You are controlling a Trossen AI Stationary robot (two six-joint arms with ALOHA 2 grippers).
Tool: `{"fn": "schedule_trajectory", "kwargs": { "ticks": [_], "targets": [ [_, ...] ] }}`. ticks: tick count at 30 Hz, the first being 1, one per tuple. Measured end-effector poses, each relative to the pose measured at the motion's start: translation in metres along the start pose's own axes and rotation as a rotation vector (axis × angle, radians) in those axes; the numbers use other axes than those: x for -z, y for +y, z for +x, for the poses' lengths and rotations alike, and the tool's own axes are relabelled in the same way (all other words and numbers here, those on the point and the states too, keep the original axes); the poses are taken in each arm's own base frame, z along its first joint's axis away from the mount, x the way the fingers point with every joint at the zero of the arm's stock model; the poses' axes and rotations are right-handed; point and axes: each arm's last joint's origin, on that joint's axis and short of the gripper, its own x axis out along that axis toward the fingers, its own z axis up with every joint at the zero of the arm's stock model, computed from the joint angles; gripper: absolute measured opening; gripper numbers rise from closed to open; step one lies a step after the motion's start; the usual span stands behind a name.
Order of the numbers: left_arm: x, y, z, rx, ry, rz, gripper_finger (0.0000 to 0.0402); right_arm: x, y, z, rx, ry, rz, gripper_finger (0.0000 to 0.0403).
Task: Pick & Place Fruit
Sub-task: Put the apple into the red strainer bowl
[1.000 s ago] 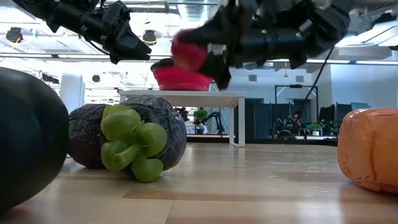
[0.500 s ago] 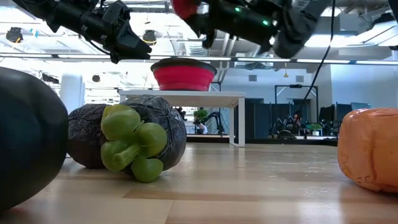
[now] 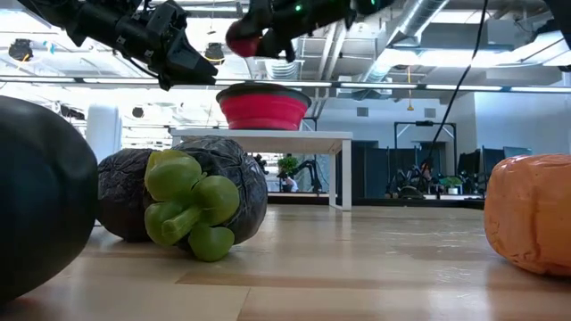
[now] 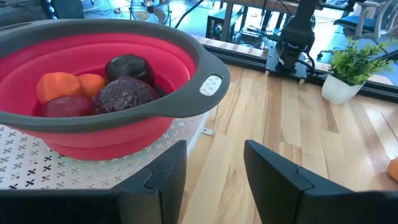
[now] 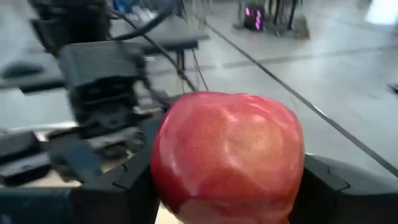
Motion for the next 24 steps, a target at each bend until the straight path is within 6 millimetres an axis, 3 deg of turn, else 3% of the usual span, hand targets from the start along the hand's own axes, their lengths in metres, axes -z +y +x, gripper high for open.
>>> {"fn": "schedule_trajectory", "kwargs": {
  "ticks": [3,9,15,24],
  "targets": [
    [0.0,0.0,0.0,0.0,0.0,0.0,0.0153,-0.013,-0.017,-0.007,0.069,0.076,-0.002,0.0251],
    [0.0,0.0,0.0,0.0,0.0,0.0,0.0153,-0.01,-0.054,-0.012,0.18,0.15,0.105,0.0251],
    [0.0,0.0,0.0,0.0,0.0,0.0,0.0153,0.004,-0.084,-0.008,0.25,0.21,0.194,0.0251],
    [0.0,0.0,0.0,0.0,0.0,0.0,0.0153,0.038,-0.099,0.013,0.266,0.323,0.196,0.0251]
  ]
}}
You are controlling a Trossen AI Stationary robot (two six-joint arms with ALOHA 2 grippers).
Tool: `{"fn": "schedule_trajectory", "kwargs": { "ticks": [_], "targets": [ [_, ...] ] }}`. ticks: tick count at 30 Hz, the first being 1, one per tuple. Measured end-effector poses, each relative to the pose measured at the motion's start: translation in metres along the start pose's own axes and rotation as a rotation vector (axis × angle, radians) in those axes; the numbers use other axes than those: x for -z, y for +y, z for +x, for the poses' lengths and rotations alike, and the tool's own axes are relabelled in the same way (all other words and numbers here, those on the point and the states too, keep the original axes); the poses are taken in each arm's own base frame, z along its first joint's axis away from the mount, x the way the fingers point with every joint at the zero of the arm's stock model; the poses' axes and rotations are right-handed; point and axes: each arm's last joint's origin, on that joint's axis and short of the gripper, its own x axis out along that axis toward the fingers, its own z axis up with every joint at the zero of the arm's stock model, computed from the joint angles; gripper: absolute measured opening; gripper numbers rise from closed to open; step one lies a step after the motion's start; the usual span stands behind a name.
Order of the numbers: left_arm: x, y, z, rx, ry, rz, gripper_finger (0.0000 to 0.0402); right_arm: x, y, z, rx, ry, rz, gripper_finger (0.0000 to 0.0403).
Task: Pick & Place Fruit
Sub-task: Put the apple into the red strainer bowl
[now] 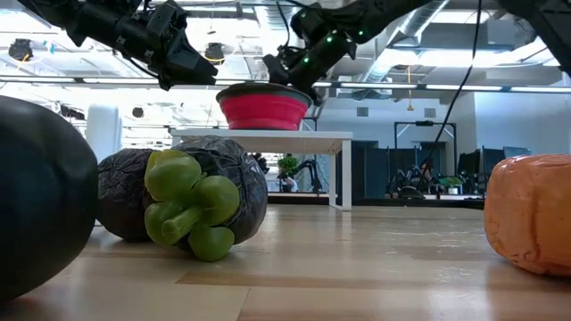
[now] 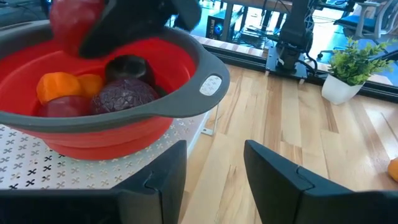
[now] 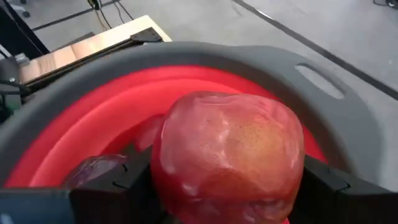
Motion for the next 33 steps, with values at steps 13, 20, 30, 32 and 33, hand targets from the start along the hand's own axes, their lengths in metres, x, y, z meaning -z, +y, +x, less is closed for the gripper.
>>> {"fn": "schedule_trajectory", "kwargs": {
  "ticks": [13,20,30,32,33],
  "targets": [
    [0.0,0.0,0.0,0.0,0.0,0.0,0.0153,0.0026,-0.0019,0.0058,0.033,0.001,-0.002,0.0296],
    [0.0,0.0,0.0,0.0,0.0,0.0,0.0153,0.0023,-0.004,0.0057,0.089,-0.007,-0.001,0.0301],
    [0.0,0.0,0.0,0.0,0.0,0.0,0.0153,-0.001,-0.0026,-0.0014,0.053,-0.006,-0.009,0.0302],
    [0.0,0.0,0.0,0.0,0.0,-0.001,0.0153,-0.0026,-0.0014,-0.003,0.033,-0.014,-0.012,0.0302],
    [0.0,0.0,0.0,0.0,0.0,-0.001,0.0153,-0.0025,-0.0011,-0.003,0.022,-0.012,-0.016,0.0302]
  ]
}}
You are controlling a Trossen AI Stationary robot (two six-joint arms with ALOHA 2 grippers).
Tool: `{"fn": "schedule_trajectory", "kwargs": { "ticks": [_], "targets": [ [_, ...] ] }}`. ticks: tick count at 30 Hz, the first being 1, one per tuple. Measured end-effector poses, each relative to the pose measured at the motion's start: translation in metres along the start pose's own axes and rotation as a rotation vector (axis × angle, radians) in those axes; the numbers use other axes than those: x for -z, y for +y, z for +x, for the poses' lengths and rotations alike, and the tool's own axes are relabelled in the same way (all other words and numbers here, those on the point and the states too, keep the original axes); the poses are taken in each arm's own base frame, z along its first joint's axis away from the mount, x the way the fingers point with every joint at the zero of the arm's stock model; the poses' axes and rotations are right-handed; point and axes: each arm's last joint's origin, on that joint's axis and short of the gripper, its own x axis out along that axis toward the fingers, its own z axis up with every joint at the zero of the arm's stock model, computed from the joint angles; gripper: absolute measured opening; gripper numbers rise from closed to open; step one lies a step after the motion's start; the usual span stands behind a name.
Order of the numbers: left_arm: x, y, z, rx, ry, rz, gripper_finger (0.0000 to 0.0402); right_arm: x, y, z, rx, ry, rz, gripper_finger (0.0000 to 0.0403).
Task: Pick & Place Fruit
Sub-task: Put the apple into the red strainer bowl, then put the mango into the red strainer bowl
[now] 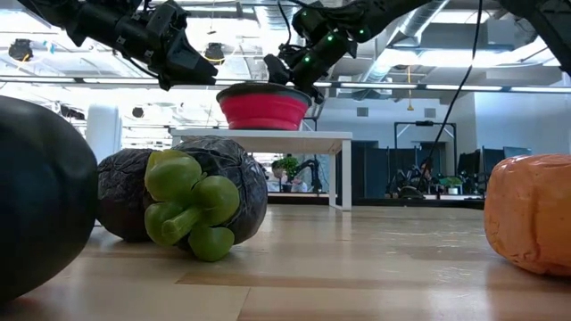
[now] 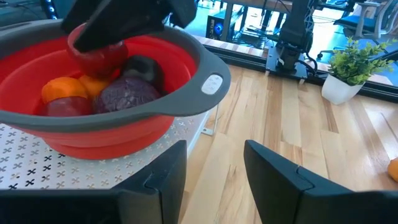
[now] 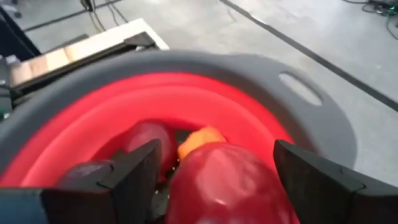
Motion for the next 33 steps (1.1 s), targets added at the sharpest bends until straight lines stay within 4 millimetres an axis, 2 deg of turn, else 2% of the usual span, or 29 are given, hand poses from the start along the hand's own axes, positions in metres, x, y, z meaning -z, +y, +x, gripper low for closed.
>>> {"fn": "schedule_trajectory", "kwargs": {
  "ticks": [13,24,28,33],
  "targets": [
    [0.0,0.0,0.0,0.0,0.0,0.0,0.0153,0.001,-0.002,0.0,-0.036,0.021,-0.019,0.0302],
    [0.0,0.0,0.0,0.0,0.0,0.0,0.0153,-0.014,-0.004,-0.002,-0.025,-0.133,-0.013,0.0302],
    [0.0,0.0,0.0,0.0,0.002,0.0,0.0153,-0.025,0.013,-0.023,0.02,-0.189,-0.085,0.0302],
    [0.0,0.0,0.0,0.0,0.004,0.001,0.0153,-0.03,0.057,-0.066,0.076,-0.205,-0.277,0.0302]
  ]
}}
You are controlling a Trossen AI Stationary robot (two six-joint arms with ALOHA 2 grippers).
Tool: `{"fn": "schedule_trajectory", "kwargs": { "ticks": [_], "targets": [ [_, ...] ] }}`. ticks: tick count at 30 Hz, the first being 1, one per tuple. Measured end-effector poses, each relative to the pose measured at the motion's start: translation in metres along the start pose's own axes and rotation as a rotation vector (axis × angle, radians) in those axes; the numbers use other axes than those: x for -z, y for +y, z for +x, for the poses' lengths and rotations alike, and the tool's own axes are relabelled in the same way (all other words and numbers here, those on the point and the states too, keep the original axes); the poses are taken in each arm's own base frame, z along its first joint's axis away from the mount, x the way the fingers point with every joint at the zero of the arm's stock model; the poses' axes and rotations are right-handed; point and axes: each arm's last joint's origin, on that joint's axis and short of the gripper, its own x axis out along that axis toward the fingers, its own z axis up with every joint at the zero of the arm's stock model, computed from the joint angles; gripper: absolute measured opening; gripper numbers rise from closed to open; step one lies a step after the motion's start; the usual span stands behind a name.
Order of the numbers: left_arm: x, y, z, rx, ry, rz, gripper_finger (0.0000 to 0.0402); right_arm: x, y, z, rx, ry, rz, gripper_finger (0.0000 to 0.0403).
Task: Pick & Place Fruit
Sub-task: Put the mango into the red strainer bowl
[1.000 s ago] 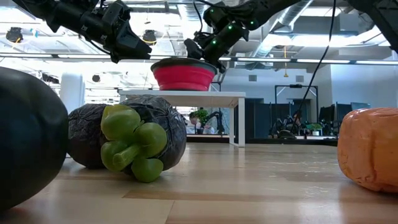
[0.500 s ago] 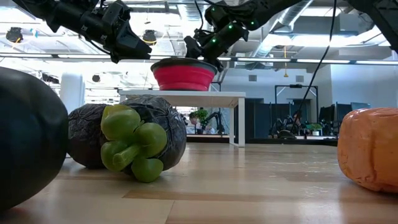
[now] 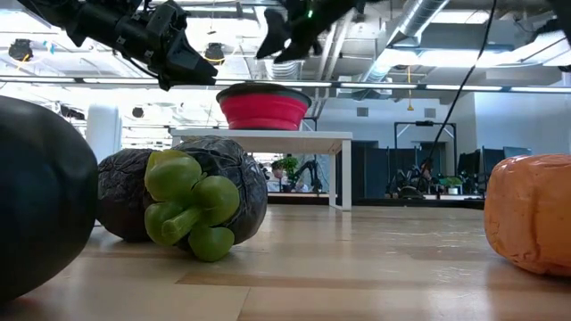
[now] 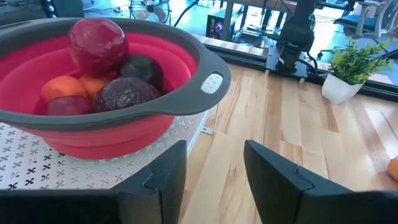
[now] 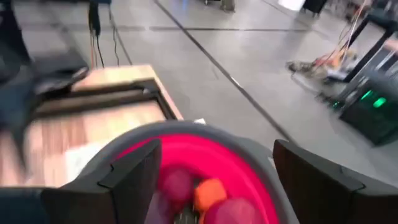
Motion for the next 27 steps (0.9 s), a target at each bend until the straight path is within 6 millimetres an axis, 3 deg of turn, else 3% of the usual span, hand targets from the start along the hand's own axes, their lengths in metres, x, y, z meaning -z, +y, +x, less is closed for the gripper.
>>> {"fn": "schedule_trajectory", "kwargs": {
  "ticks": [3,6,14,19,27],
  "targets": [
    [0.0,0.0,0.0,0.0,0.002,0.004,0.0153,-0.008,0.028,-0.027,-0.005,0.018,-0.119,0.0302],
    [0.0,0.0,0.0,0.0,0.002,0.005,0.0153,-0.002,0.06,-0.051,-0.052,0.074,-0.204,0.0302],
    [0.0,0.0,0.0,0.0,0.003,0.007,0.0153,0.065,0.135,-0.109,-0.269,0.291,-0.263,0.0302],
    [0.0,0.0,0.0,0.0,0.004,0.007,0.0153,0.095,0.166,-0.133,-0.44,0.414,-0.306,0.0302],
    [0.0,0.0,0.0,0.0,0.002,0.007,0.0153,0.111,0.196,-0.157,-0.859,0.493,-0.247,0.0302]
  ]
}}
